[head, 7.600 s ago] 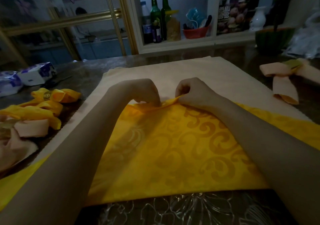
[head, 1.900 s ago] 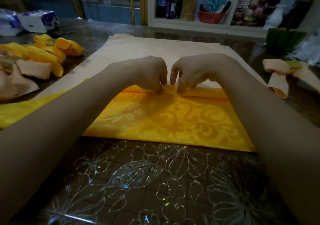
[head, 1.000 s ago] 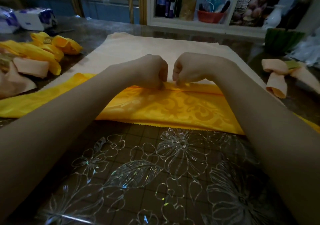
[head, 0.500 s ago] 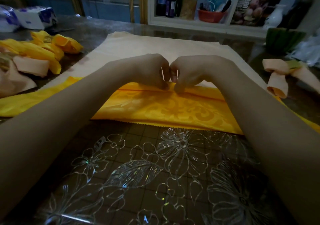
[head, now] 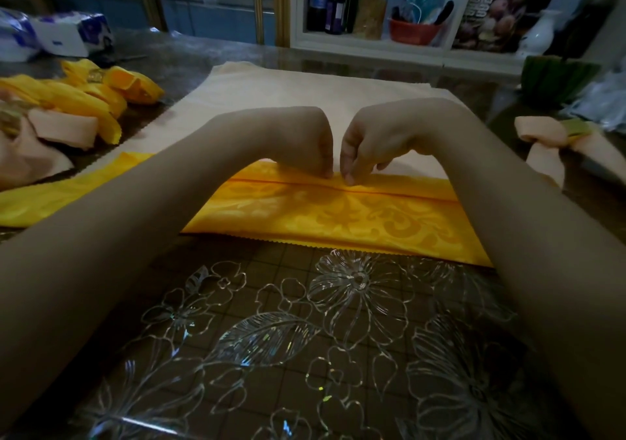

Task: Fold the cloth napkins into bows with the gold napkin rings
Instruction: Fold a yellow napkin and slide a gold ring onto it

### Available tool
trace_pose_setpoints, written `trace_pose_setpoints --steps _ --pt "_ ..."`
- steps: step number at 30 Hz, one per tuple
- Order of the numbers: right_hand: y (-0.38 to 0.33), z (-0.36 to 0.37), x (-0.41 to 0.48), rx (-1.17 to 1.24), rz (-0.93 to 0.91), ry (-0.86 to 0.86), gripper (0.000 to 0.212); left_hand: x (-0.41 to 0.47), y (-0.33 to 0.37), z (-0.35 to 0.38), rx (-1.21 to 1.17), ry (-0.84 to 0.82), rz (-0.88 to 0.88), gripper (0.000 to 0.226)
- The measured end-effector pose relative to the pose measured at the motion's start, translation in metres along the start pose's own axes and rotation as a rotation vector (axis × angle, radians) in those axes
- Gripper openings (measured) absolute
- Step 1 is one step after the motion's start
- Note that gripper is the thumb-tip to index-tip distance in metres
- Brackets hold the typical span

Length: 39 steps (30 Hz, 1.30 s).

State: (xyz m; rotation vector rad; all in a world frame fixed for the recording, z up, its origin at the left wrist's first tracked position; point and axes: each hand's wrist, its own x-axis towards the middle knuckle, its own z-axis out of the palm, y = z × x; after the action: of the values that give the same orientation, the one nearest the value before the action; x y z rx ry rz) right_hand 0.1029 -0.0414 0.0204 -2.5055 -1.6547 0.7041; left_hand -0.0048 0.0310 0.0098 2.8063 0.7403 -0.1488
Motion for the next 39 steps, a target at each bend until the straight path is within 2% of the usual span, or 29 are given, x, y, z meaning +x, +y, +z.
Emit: trace_pose_setpoints --steps 4,9,13,19,25,31,34,36,39 --pt "-0.002 0.001 0.003 -0.021 0.033 0.001 0.028 0.007 -0.003 0.002 -0.067 0.02 0.016 0.029" --pt "-0.006 0.003 0.005 -0.092 0.02 0.014 0.022 0.003 0.002 0.0 -0.073 -0.039 0.011 0.031" --pt "-0.01 0.004 0.002 -0.154 0.006 -0.029 0.032 0.001 0.005 -0.001 -0.04 -0.078 0.044 0.037" --pt "-0.012 0.006 0.002 -0.101 0.038 -0.123 0.044 -0.004 0.007 -0.007 -0.067 -0.101 0.061 0.03" --pt "-0.013 0.006 0.002 -0.091 0.045 -0.125 0.034 -0.004 0.005 -0.01 -0.081 -0.083 0.028 0.011" --pt "-0.014 0.008 -0.001 -0.112 0.034 -0.115 0.014 0.002 -0.001 -0.007 -0.167 -0.185 -0.051 0.025" --pt "-0.015 0.014 -0.002 -0.16 0.032 -0.091 0.02 0.003 -0.002 -0.004 -0.178 -0.198 -0.055 0.029" --pt "-0.014 0.02 -0.005 -0.177 0.018 -0.06 0.015 0.004 -0.002 -0.003 -0.169 -0.197 -0.054 0.028" --pt "-0.006 0.031 -0.018 -0.14 -0.047 0.06 0.017 0.006 -0.003 -0.002 -0.163 -0.191 -0.056 0.025"
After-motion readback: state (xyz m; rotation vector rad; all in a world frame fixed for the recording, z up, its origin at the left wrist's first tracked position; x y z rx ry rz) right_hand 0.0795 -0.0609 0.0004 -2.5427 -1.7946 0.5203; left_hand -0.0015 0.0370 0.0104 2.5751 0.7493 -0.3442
